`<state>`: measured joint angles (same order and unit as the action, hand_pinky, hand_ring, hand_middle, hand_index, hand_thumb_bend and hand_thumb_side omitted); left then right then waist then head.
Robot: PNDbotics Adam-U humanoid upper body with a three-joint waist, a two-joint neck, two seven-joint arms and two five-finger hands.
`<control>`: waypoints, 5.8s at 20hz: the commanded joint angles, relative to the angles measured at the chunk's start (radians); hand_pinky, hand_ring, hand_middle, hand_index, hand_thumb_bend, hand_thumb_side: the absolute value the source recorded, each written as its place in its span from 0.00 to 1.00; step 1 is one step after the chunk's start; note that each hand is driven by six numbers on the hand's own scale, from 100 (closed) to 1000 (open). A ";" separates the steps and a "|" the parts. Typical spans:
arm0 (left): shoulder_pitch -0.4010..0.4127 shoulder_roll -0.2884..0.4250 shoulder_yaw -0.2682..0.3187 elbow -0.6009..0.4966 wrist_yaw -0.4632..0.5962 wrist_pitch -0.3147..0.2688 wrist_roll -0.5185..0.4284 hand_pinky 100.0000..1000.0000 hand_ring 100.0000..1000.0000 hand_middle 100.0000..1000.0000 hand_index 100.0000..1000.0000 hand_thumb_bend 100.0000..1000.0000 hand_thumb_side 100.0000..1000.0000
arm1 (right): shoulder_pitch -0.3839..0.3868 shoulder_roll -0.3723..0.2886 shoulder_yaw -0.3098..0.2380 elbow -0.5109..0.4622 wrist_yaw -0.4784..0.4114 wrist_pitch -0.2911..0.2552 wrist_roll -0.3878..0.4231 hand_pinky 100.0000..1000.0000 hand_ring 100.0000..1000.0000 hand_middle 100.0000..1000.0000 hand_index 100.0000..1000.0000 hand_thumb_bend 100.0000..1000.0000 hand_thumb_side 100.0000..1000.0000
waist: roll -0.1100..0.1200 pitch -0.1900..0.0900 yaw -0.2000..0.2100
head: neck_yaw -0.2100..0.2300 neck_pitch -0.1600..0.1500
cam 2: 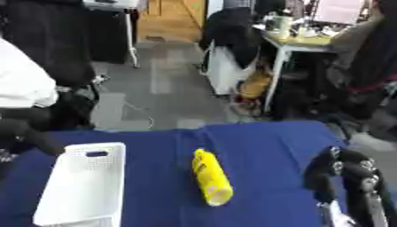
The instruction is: Pick up objects on the table and place them in the box.
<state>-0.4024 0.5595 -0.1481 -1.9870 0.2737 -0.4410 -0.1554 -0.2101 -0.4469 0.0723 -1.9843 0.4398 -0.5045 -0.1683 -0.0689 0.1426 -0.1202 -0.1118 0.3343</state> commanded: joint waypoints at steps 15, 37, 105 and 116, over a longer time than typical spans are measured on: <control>-0.011 0.017 0.000 -0.013 0.013 0.000 -0.014 0.60 0.55 0.82 0.83 0.09 0.82 | -0.007 -0.021 0.006 -0.016 -0.190 -0.217 0.151 0.11 0.29 0.31 0.36 0.16 0.76 | 0.003 -0.012 0.005 | -0.026 0.003; 0.004 0.015 -0.004 -0.013 0.015 -0.002 0.013 0.59 0.54 0.81 0.82 0.09 0.81 | -0.058 -0.130 -0.034 0.046 -0.011 0.747 0.032 0.61 0.68 0.78 0.81 0.80 0.86 | 0.000 -0.027 0.019 | 0.047 0.164; -0.051 -0.018 -0.023 -0.013 0.044 0.022 -0.016 0.59 0.54 0.81 0.82 0.10 0.82 | -0.434 0.111 0.070 0.661 0.369 0.715 0.044 0.71 0.81 0.92 0.83 0.78 0.93 | -0.009 -0.009 0.081 | -0.114 0.045; -0.081 -0.027 -0.016 -0.013 0.057 0.035 0.004 0.59 0.55 0.81 0.82 0.10 0.81 | -0.471 0.112 0.074 0.736 0.355 0.710 0.063 0.71 0.80 0.91 0.82 0.77 0.96 | -0.020 -0.011 0.104 | -0.119 0.050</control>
<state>-0.4686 0.5254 -0.1723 -1.9870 0.3254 -0.4084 -0.1564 -0.6537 -0.3104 0.1482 -1.2436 0.8020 0.2071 -0.1093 -0.0929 0.1442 -0.0156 -0.2183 0.3914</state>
